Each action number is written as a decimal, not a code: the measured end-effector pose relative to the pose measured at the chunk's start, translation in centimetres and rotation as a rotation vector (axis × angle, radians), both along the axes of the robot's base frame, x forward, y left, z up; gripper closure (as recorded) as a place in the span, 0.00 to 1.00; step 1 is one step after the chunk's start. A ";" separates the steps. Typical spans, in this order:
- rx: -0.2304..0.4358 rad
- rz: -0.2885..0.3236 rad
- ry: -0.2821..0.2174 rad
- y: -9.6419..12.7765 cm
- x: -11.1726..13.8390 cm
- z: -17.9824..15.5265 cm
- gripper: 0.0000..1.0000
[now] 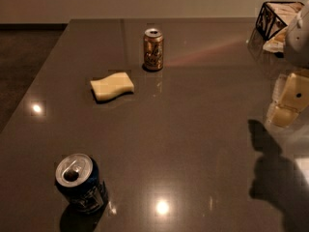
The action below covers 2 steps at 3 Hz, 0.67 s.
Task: Move sponge near pepsi can
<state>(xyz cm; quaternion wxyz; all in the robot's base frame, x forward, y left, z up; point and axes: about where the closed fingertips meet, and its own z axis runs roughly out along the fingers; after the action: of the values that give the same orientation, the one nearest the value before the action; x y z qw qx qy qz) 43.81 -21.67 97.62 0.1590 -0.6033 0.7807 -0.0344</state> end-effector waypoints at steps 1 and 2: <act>0.000 0.000 0.000 0.0 0.0 0.0 0.00; 0.027 0.024 0.019 1.0 0.9 0.0 0.00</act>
Offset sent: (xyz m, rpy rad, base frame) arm 0.0220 0.0237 -0.0048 0.0709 0.0755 0.0646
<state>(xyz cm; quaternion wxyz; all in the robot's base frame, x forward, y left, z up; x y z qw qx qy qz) 44.74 -20.68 97.59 0.1602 -0.6108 0.7752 -0.0160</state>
